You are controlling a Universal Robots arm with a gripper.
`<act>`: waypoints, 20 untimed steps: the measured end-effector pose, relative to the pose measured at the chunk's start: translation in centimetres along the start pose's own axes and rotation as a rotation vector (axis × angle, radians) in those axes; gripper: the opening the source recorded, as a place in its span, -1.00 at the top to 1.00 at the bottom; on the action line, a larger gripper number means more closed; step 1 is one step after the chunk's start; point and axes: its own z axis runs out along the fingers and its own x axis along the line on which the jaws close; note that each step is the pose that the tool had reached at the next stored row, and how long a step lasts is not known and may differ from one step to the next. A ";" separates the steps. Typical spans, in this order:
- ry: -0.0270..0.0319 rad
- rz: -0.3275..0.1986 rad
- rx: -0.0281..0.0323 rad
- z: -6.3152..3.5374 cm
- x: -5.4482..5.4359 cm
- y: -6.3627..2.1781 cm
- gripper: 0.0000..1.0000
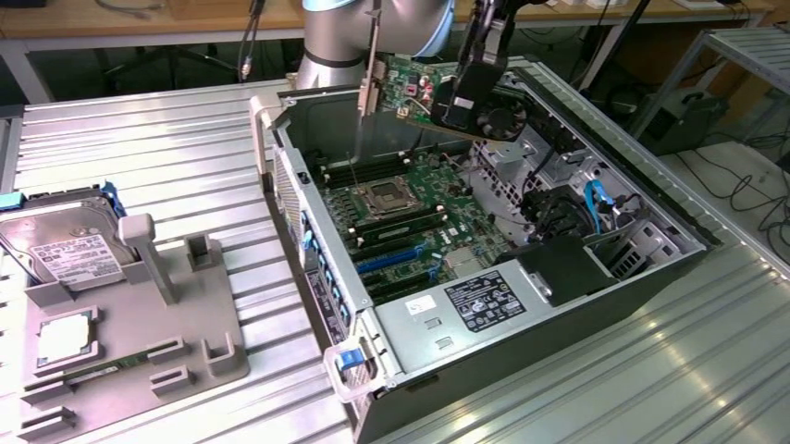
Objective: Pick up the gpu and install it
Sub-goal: 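Insert the gpu into the slot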
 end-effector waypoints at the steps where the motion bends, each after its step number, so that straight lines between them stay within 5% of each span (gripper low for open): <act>1: 0.0004 -0.009 0.0000 0.00 0.0 0.00 0.44; 20: 0.0088 -0.208 0.0006 0.00 0.0 0.00 0.44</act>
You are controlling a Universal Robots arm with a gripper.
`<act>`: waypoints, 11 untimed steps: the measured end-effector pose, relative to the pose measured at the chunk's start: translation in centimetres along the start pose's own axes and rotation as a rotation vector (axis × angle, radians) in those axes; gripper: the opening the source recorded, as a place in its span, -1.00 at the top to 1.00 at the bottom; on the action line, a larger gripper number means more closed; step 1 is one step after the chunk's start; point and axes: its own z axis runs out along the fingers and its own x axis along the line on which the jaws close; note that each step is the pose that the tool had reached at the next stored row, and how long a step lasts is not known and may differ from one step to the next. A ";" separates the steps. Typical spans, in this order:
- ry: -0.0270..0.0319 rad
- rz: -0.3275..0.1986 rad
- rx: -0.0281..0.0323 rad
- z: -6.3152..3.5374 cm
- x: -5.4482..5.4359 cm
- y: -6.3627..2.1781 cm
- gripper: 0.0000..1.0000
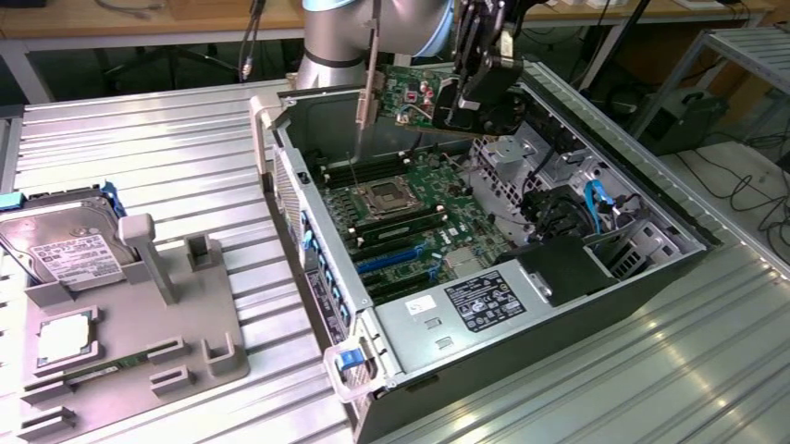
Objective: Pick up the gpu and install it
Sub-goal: 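Insert the gpu into the slot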
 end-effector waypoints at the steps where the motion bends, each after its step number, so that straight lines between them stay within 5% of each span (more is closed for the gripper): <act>1: 0.0005 -0.011 0.0000 0.00 0.0 0.00 0.44; 11: 0.0045 -0.106 0.0004 0.00 0.0 0.00 0.44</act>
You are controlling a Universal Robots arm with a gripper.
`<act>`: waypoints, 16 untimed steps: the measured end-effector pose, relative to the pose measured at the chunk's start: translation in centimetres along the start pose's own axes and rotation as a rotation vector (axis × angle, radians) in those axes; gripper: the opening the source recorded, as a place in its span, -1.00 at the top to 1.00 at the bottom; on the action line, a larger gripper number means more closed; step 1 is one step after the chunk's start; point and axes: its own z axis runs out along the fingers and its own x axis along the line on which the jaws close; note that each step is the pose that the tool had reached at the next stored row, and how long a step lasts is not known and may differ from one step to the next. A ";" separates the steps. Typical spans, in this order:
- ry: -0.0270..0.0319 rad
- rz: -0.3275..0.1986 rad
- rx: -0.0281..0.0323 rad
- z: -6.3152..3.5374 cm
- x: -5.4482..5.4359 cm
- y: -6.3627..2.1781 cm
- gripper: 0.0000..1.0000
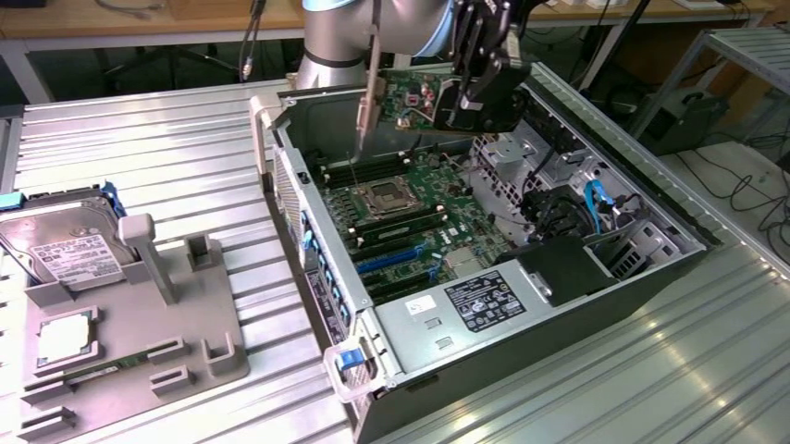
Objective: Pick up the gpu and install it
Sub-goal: 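Insert the gpu into the slot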
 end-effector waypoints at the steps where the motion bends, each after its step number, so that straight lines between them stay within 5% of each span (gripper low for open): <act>1: 0.0005 -0.010 0.0000 0.00 0.0 0.00 0.44; 16: 0.0067 -0.156 0.0005 0.01 0.0 0.00 0.44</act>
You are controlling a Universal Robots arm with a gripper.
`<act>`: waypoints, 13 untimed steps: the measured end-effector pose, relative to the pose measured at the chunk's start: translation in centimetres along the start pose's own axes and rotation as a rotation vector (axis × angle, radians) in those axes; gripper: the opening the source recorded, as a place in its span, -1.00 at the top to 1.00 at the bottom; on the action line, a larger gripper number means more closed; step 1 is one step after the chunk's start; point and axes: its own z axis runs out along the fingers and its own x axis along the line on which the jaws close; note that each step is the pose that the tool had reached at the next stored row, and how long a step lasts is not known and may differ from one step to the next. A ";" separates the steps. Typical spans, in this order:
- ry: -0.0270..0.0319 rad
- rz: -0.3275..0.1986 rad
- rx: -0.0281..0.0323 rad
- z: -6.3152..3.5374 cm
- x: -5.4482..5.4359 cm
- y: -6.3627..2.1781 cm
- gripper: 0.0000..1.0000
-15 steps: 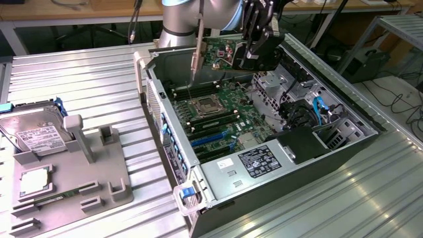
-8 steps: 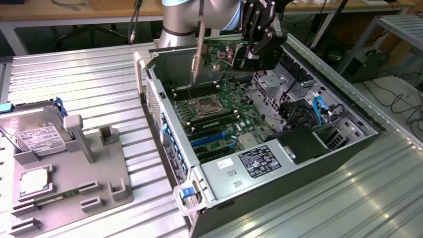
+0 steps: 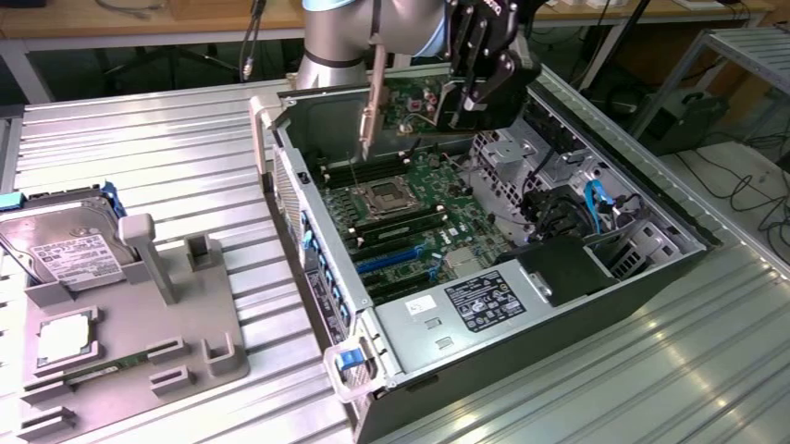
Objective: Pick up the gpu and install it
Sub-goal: 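Insert the gpu into the slot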
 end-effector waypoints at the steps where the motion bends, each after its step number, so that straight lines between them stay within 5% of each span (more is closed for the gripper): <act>1: 0.0004 -0.009 0.0000 0.00 0.0 0.00 0.44; 13: 0.0055 -0.131 0.0004 0.01 0.0 0.00 0.44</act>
